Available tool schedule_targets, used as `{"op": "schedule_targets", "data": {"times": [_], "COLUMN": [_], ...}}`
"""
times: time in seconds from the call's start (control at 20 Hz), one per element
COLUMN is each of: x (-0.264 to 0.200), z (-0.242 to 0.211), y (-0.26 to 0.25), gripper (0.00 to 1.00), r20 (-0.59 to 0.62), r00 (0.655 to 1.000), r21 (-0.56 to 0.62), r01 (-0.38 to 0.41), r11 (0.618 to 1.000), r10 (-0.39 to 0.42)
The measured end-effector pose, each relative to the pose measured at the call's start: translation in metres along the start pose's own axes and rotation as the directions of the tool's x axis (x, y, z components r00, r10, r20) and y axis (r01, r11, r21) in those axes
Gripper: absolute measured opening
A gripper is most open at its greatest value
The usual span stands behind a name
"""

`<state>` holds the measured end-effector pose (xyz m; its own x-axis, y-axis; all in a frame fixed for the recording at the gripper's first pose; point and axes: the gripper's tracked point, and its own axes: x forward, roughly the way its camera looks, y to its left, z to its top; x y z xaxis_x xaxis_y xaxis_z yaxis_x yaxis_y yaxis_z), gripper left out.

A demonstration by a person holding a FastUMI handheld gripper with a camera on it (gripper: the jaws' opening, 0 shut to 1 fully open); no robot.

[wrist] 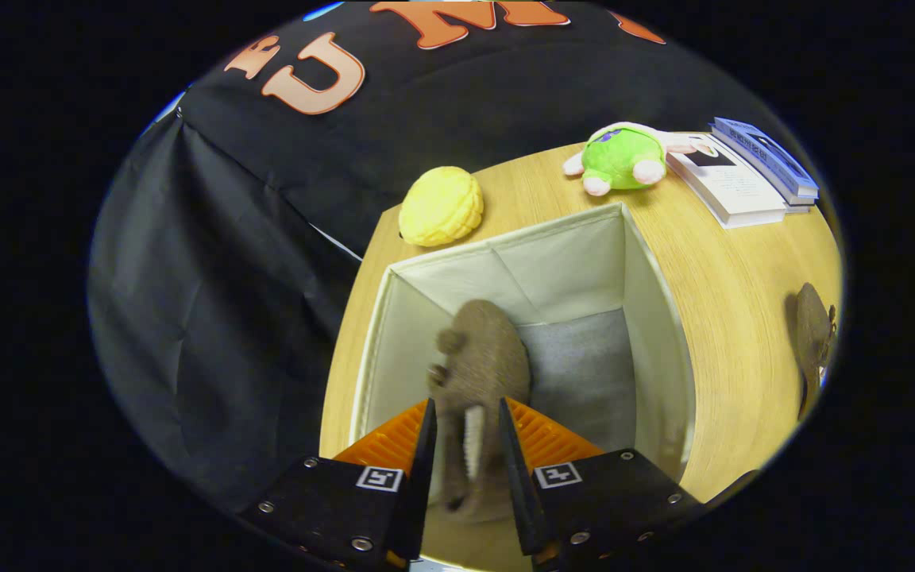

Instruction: Open the storage box then place both shoes into the box .Put the left shoe in first, then the right shoe, with the right side of both shoes facing outward in a uniform manner.

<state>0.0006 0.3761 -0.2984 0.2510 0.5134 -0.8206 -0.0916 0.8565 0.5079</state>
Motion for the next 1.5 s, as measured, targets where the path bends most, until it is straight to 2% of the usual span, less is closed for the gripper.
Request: {"op": "schedule_targets", "data": {"times": [0.15,0.4,0.55,0.9,1.25,1.35,1.5], "x": [-0.03,-0.084,-0.116,-0.173,-0.215,-0.219,-0.221], "z": [0.013,0.024,0.03,0.025,0.019,0.019,0.017], "y": [0.003,-0.008,-0.025,-0.084,-0.178,-0.21,-0.267], "gripper": [0.7,0.84,0.93,0.97,0.97,0.96,0.93], "r20": [0.059,0.171,0.241,0.318,0.359,0.361,0.367], "r00": [0.998,0.983,0.97,0.948,0.93,0.924,0.9], "r21": [-0.036,-0.125,-0.198,-0.295,-0.241,-0.219,-0.191], "r01": [-0.034,-0.04,0.004,0.085,0.177,0.213,0.322], "r11": [0.999,0.991,0.98,0.952,0.954,0.952,0.927], "r10": [0.036,0.061,0.045,0.014,-0.081,-0.123,-0.237]}}
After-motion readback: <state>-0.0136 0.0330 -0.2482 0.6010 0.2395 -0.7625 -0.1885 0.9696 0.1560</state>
